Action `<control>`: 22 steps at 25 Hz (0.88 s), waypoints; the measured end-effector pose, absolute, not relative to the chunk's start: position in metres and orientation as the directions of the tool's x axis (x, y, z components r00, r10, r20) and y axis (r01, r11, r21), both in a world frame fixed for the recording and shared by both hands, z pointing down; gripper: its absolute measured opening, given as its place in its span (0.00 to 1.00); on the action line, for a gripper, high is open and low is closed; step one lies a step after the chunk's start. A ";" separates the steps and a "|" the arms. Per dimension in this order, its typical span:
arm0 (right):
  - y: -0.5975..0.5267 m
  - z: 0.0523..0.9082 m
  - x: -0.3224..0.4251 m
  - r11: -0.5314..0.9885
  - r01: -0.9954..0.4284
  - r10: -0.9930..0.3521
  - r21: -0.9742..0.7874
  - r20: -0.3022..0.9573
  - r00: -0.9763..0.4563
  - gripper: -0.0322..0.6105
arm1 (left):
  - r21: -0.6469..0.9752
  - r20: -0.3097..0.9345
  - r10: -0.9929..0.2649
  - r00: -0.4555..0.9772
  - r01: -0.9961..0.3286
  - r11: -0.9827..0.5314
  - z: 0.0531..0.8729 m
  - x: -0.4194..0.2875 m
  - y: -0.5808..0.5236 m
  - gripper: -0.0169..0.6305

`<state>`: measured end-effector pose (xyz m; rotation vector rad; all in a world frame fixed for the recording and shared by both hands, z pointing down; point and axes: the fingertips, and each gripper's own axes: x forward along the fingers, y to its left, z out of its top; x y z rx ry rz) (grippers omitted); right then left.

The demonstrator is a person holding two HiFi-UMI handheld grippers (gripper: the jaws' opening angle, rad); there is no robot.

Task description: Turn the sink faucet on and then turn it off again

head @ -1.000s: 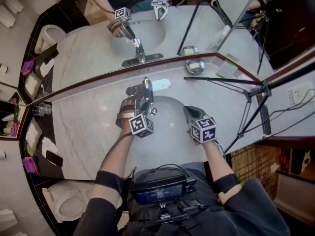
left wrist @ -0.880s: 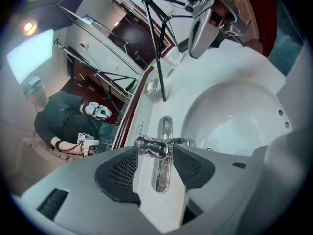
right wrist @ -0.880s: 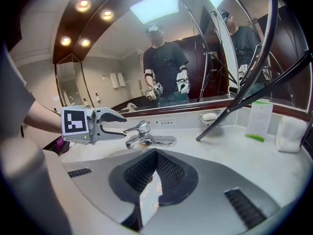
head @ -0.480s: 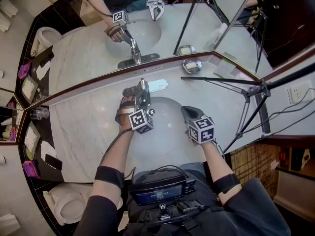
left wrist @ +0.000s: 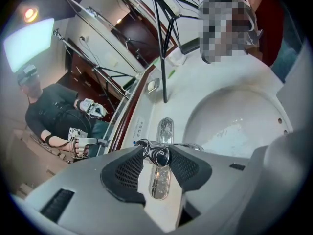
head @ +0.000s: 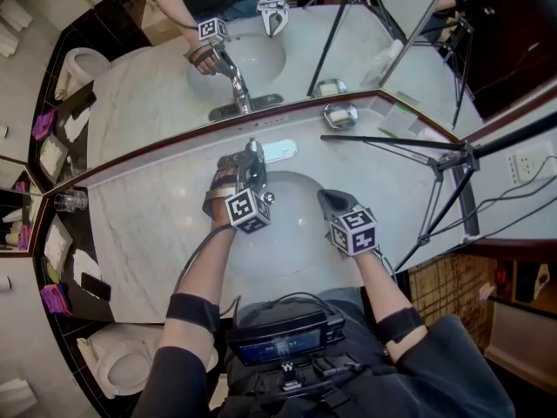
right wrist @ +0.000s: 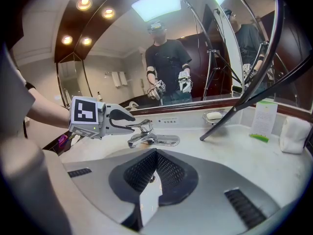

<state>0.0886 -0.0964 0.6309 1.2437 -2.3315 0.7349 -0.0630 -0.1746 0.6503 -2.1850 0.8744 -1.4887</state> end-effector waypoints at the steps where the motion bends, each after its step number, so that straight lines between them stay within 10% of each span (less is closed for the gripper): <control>1: -0.096 0.631 0.089 0.467 -0.845 -0.637 -0.262 0.563 -0.526 0.08 | -0.594 0.703 -0.663 0.259 -0.299 -0.747 0.650 -0.063 -0.175 0.28; 22: -0.096 0.627 0.089 0.465 -0.844 -0.644 -0.267 0.552 -0.530 0.08 | -0.562 0.698 -0.655 0.290 -0.345 -0.752 0.630 -0.061 -0.210 0.28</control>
